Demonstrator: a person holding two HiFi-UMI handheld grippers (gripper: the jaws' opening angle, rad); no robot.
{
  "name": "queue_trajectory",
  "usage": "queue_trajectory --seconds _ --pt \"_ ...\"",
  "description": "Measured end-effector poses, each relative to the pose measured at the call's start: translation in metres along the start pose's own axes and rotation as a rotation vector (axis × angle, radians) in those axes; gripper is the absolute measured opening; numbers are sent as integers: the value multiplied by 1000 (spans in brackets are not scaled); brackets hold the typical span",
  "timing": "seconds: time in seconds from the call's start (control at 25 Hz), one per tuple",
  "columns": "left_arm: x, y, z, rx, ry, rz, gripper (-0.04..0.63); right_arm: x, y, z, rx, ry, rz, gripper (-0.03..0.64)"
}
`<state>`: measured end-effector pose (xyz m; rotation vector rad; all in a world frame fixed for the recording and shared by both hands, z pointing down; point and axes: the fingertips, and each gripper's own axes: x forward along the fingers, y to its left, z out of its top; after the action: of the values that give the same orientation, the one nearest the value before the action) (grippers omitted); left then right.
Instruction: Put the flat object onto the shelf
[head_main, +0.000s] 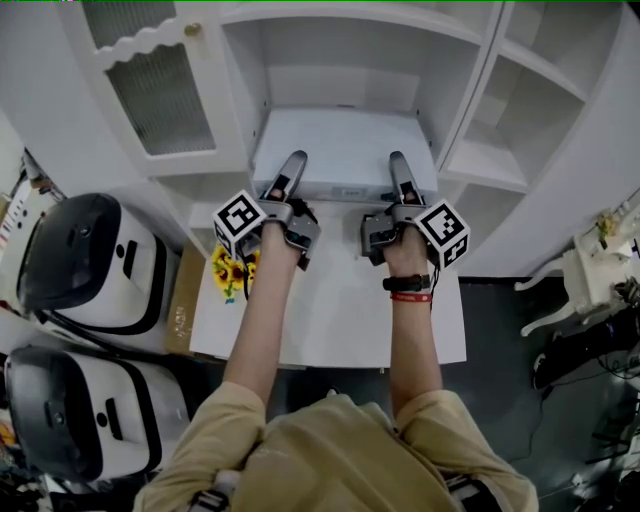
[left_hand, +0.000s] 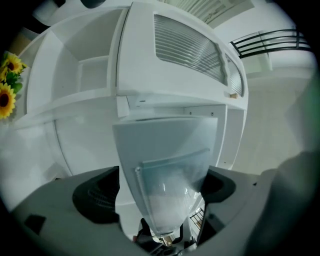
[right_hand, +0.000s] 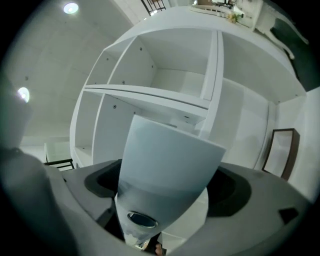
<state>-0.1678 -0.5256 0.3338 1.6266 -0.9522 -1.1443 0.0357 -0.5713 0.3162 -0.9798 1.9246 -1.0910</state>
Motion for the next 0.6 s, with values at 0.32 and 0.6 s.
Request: queue_trajectory --seconds 0.32,0.6 --pt "-43 -3 -8 140 34 -9 469 -49 0 -7 -67 -35 31 500" --pt "-87 -20 -31 338 71 11 466 -94 14 -30 -303 -4 21 499"
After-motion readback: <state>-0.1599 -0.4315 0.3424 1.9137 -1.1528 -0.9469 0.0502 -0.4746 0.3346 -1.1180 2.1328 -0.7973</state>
